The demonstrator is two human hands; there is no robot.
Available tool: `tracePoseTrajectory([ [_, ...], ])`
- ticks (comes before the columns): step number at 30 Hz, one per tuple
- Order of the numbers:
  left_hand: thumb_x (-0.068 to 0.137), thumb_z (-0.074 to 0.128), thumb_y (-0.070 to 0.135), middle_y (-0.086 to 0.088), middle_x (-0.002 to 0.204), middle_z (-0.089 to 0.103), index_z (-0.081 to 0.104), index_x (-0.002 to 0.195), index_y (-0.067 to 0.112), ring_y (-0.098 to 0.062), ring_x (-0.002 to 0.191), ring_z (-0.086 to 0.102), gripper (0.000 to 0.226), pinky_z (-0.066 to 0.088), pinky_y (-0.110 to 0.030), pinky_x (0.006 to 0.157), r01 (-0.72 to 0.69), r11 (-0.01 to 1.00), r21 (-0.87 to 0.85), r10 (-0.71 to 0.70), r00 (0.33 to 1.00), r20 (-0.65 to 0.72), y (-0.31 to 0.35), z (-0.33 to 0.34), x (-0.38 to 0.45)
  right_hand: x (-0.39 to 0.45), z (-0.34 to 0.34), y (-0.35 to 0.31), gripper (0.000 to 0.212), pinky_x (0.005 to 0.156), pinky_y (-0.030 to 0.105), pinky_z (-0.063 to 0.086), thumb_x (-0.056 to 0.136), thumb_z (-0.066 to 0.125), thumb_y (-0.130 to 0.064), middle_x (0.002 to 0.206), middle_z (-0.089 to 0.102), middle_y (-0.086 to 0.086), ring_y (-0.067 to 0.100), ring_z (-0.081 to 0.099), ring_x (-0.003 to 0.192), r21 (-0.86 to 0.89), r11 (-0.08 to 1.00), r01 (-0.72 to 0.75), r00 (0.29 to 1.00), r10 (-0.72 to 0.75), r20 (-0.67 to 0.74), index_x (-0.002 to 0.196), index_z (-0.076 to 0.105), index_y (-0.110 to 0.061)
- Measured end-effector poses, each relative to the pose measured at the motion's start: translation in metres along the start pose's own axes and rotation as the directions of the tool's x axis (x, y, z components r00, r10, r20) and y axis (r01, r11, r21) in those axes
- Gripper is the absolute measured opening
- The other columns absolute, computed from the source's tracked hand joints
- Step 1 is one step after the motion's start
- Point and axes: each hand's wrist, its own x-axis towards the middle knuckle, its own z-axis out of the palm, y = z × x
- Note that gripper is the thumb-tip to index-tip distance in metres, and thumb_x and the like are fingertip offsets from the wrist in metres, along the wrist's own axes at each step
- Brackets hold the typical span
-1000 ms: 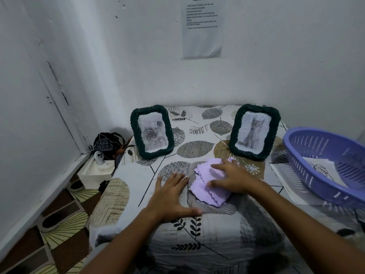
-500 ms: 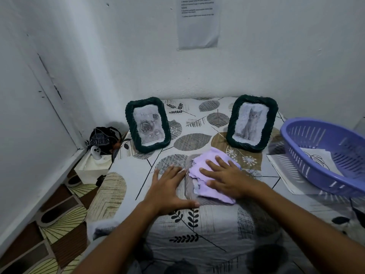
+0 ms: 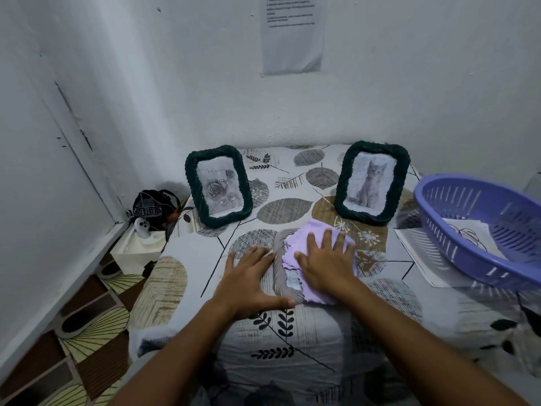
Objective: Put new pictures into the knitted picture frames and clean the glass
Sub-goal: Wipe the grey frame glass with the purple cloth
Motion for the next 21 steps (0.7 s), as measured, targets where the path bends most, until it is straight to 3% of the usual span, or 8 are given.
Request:
tracePoseTrajectory([
  [3,0.049,0.03,0.1,0.008,0.16,0.013,0.017,0.151,0.03,-0.009,0.147,0.003,0.125,-0.013,-0.047,0.117,-0.007,1.0,-0.004,0.007,1.0,0.001,0.0,0.0,0.0,0.0,0.003,0.006,0.065,0.115,0.058,-0.004,0.098,0.014,-0.056,0.159,-0.007,0.018,0.043,-0.009,0.144,-0.038,0.997,0.072,0.997,-0.072,-0.004,0.153,0.002,-0.024],
  [10,0.047,0.028,0.102,0.007,0.159,0.016,0.019,0.151,0.03,-0.01,0.147,0.004,0.127,-0.012,-0.047,0.117,-0.009,1.0,-0.012,0.009,1.0,-0.006,-0.001,-0.001,0.0,0.005,-0.022,0.044,0.058,0.116,0.05,-0.005,0.099,0.022,-0.051,0.16,-0.004,0.008,0.032,-0.012,0.146,-0.105,0.923,0.37,0.923,-0.352,0.157,0.152,0.006,-0.033],
  [14,0.047,0.027,0.102,0.008,0.159,0.014,0.015,0.152,0.033,-0.009,0.147,0.003,0.126,-0.011,-0.049,0.117,-0.01,1.0,0.012,0.01,1.0,0.001,0.0,0.0,0.001,0.004,-0.026,0.031,0.058,0.113,0.06,-0.003,0.099,0.023,-0.046,0.16,0.001,0.012,0.036,-0.005,0.146,-0.157,0.943,0.292,0.956,-0.282,0.081,0.15,0.019,-0.019],
  [18,0.047,0.025,0.102,0.008,0.16,0.01,0.013,0.151,0.035,-0.011,0.147,-0.002,0.125,-0.014,-0.048,0.116,-0.014,1.0,0.018,0.014,1.0,0.021,-0.001,0.001,0.002,0.0,-0.009,0.01,0.063,0.111,0.064,-0.004,0.099,0.017,-0.054,0.161,-0.003,0.009,0.038,-0.011,0.145,-0.075,0.98,0.186,0.98,-0.179,0.084,0.153,0.005,-0.025],
  [21,0.049,0.029,0.1,0.012,0.16,-0.002,0.008,0.152,0.035,-0.013,0.144,-0.021,0.124,-0.017,-0.054,0.114,-0.017,1.0,-0.012,0.018,0.998,0.056,-0.001,0.0,0.003,0.003,-0.004,0.012,0.061,0.11,0.064,-0.005,0.099,0.017,-0.053,0.161,0.001,0.003,0.033,-0.01,0.146,-0.123,0.951,0.284,0.958,-0.276,0.079,0.153,0.006,-0.026],
])
